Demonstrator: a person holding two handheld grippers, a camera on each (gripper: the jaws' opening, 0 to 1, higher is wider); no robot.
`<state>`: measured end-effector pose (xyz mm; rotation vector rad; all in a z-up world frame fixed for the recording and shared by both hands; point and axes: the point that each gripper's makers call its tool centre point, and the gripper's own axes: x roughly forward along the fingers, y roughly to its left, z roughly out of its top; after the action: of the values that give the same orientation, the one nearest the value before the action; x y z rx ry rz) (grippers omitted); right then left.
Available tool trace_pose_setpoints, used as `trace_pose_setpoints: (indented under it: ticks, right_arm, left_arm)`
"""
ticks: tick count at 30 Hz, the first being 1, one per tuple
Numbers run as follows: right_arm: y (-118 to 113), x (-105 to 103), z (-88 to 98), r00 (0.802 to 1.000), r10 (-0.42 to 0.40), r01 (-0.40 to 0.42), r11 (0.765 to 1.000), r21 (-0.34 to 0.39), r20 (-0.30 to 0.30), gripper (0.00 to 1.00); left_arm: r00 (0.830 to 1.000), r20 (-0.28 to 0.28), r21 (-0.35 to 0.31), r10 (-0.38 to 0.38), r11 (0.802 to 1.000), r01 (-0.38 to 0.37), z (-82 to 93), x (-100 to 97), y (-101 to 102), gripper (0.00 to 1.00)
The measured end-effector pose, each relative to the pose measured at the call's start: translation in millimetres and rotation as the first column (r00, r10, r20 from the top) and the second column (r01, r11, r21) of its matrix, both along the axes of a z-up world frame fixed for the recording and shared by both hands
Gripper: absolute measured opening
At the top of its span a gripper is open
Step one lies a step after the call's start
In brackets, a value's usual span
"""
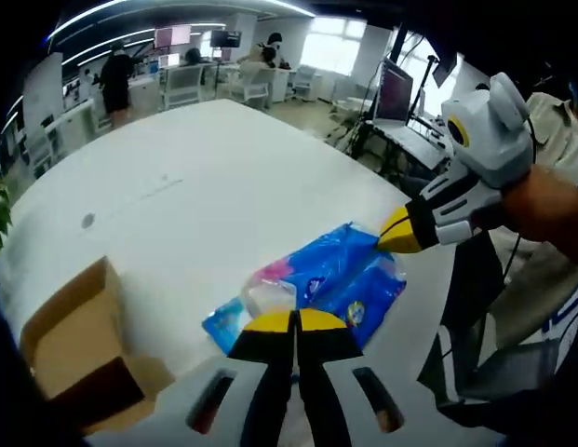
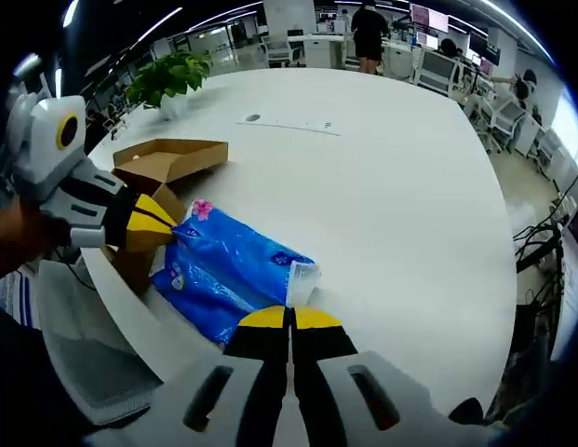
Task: Operate the shoe box by opening the lid, removing the specified soft item, and placing it in the target area until the item is outside and the box remains undamaged.
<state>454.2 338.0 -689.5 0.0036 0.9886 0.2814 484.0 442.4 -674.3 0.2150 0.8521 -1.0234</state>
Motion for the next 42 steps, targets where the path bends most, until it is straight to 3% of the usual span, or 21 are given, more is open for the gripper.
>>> trace_pose_setpoints:
  ticks: [23,42]
  right_arm:
    - [-77,-18,-17.5,0.999,-0.034,0.033,0.999,-0.009,-0.041,0.00]
    - [-119,-25,-26.8,0.997,-0.055,0.053,0.998,-0.031,-0.055,0.00]
  left_arm:
    - [0.998,-0.048,0.007,-0.050,0.999,0.051,-22.6,-18.3,-77,0.00]
    - [0.994,-0.072,-0.006,-0.083,0.997,0.082,-32.5,-30.4,-117,0.00]
